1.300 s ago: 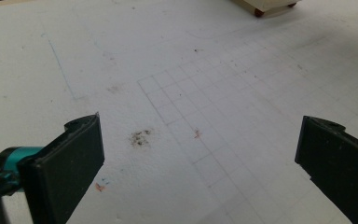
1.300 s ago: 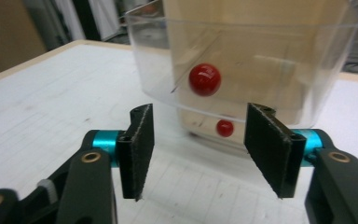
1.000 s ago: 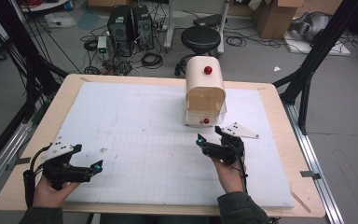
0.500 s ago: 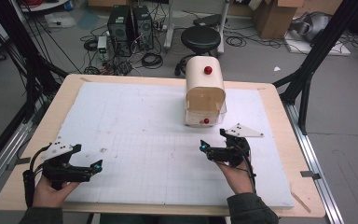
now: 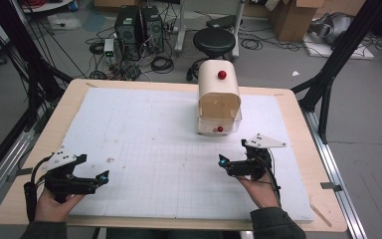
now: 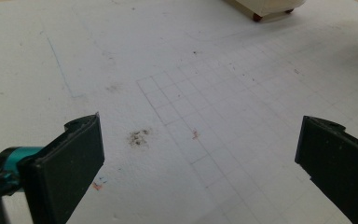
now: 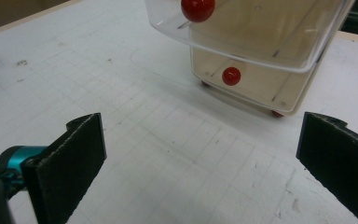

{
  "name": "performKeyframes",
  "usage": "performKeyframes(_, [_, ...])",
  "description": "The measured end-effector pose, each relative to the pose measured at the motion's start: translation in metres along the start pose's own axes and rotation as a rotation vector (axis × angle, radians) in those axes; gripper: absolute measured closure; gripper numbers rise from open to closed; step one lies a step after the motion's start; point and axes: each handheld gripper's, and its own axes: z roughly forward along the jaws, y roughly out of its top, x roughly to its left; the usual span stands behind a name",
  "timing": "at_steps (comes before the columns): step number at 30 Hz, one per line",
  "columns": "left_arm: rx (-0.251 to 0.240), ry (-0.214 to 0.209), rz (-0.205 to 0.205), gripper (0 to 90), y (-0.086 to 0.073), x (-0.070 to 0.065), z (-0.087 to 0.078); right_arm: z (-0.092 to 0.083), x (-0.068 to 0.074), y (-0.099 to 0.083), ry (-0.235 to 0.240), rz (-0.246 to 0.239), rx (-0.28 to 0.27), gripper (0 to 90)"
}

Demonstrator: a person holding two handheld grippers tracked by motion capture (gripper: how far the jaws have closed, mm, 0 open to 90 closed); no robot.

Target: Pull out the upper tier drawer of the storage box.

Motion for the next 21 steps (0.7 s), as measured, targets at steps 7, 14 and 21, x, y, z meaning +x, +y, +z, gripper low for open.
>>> performKeyframes(7, [-0.006, -0.007, -0.004, 1.7, -0.001, 0.0, 0.0, -0.009, -0.007, -0.008, -0.001, -0.002, 0.006, 0.0])
performKeyframes(14, [-0.002, -0.004, -0.003, 1.7, -0.002, 0.001, 0.0, -0.021, -0.012, -0.016, 0.0, 0.017, -0.001, 0.0])
performKeyframes(21, [-0.003, -0.005, -0.003, 1.7, -0.004, 0.002, 0.0, -0.036, -0.02, -0.023, -0.011, 0.033, -0.018, 0.0])
